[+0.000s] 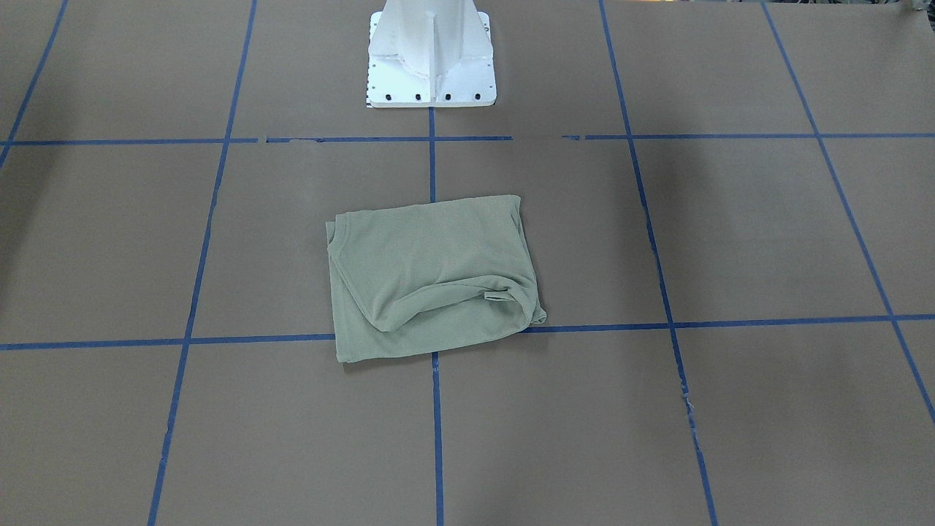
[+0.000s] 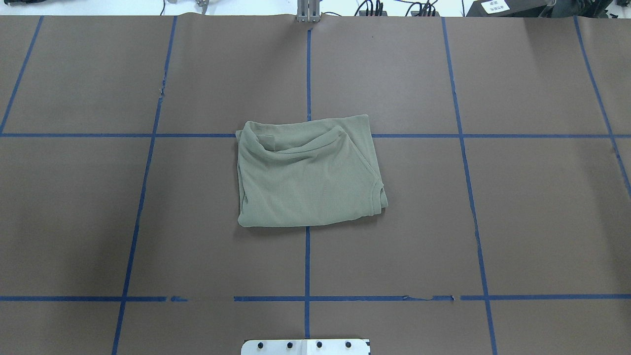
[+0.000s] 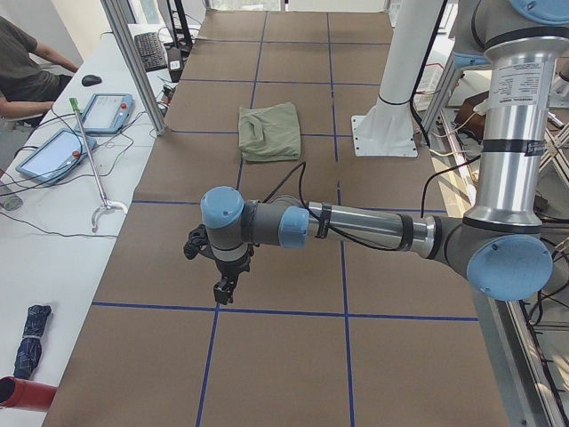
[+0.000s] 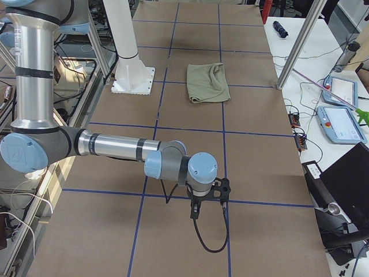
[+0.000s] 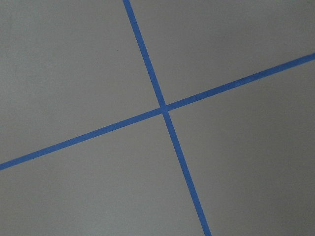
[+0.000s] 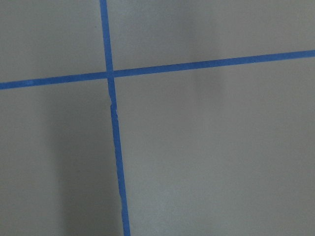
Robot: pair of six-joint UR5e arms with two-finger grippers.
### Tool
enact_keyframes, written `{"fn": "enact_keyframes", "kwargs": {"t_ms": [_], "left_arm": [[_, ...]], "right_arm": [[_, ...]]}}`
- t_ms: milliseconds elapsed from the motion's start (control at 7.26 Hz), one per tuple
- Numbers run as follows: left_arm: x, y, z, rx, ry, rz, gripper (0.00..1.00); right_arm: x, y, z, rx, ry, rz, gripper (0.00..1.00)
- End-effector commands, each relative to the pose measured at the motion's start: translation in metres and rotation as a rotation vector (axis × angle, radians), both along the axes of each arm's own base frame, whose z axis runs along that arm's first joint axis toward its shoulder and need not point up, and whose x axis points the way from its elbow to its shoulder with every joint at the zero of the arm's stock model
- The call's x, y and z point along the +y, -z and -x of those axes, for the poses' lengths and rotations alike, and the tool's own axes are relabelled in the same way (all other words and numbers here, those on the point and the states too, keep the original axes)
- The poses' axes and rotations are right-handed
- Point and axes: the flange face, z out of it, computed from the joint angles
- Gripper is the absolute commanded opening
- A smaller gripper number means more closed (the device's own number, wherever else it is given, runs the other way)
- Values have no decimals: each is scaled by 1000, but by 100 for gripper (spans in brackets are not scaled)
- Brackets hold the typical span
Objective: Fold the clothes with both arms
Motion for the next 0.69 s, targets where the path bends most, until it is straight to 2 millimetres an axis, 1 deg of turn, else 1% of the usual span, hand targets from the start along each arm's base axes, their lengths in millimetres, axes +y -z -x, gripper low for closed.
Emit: {"fn": "enact_keyframes", "kwargs": {"t_ms": [0, 138, 413, 551], "left_arm": [[3, 1, 0, 1, 1, -1, 100], [2, 2, 0, 1, 2, -1, 100], [3, 6, -3, 63, 146, 136, 100], [8, 2, -5, 77, 157, 157, 100]], "right_arm": [[-4, 16, 11, 22, -21, 12, 100], [-5, 17, 14, 14, -19, 12, 100], [-6, 18, 17, 11, -14, 12, 100], [-6, 18, 17, 11, -13, 11, 100]]}}
